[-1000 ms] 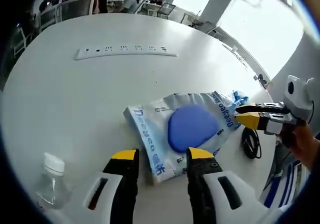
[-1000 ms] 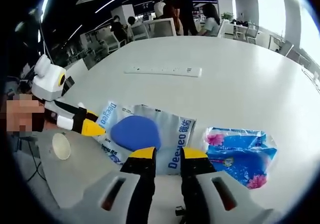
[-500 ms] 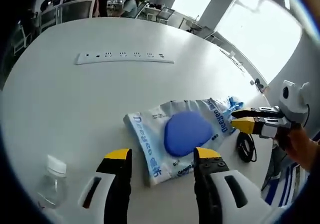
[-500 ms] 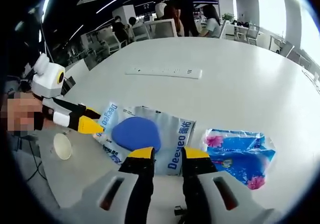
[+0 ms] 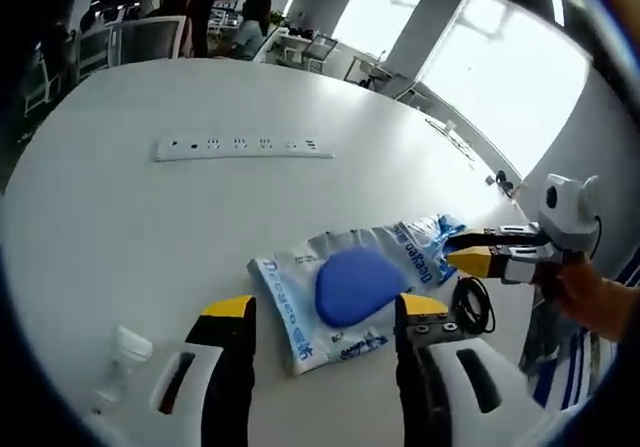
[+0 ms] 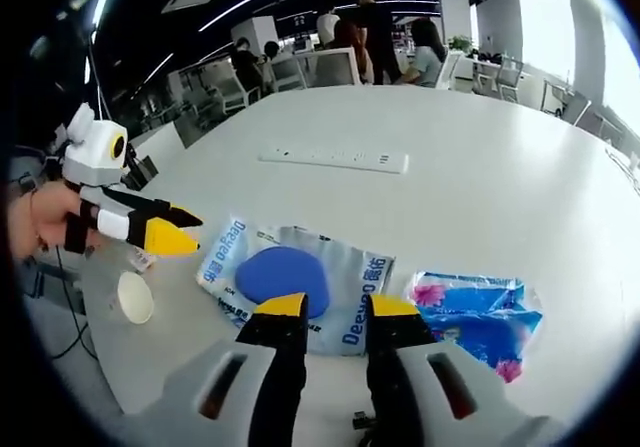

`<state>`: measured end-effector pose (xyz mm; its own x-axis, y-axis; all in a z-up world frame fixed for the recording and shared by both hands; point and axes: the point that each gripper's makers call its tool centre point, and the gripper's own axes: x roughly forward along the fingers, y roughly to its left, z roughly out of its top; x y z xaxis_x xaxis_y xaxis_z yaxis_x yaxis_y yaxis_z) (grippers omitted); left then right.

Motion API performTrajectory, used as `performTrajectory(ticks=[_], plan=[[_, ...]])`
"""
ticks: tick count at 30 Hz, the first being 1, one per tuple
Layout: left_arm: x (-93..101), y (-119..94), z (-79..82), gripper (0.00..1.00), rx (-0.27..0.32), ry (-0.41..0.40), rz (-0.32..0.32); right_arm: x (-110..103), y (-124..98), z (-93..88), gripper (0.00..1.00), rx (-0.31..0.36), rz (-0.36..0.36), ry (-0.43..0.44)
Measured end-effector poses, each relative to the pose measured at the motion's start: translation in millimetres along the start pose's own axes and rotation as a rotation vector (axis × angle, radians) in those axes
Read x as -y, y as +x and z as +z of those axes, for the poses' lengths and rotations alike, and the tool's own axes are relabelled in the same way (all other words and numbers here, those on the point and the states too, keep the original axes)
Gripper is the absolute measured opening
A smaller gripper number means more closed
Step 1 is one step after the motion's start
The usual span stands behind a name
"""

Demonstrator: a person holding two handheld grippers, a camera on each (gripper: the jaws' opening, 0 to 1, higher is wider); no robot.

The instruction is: Arrange the tabletop items into an orderly group along one side of the table until the central work area is clear of visible clutter.

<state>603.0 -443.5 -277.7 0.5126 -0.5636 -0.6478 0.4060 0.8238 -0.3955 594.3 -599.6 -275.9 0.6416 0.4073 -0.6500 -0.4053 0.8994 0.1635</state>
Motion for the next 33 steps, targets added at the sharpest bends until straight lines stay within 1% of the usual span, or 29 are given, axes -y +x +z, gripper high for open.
performTrajectory(ticks=[7, 10, 12, 18, 25, 33], plan=[[6.0, -18, 9.2, 0.58, 0.03, 0.019, -0.011, -9, -10, 8.2, 0.25, 0.025, 0.029, 0.002], [11.7, -30, 14.6, 0.58, 0.052, 0.027, -0.025, -11, -15, 10.9, 0.27, 0.031, 0.036, 0.005], [14.0, -38, 17.6, 0.58, 0.065, 0.037, -0.025, -15, -20, 15.1, 0.28, 0.046, 0.049, 0.01], [20.4, -61, 23.8, 0.6, 0.096, 0.061, -0.038, -23, -31, 22.0, 0.31, 0.064, 0.066, 0.02], [24.6, -87, 29.4, 0.62, 0.126, 0.08, -0.044, -34, -45, 26.6, 0.35, 0.076, 0.088, 0.019], [24.3, -115, 29.6, 0.64, 0.149, 0.093, -0.044, -47, -57, 33.0, 0.41, 0.096, 0.119, 0.046]])
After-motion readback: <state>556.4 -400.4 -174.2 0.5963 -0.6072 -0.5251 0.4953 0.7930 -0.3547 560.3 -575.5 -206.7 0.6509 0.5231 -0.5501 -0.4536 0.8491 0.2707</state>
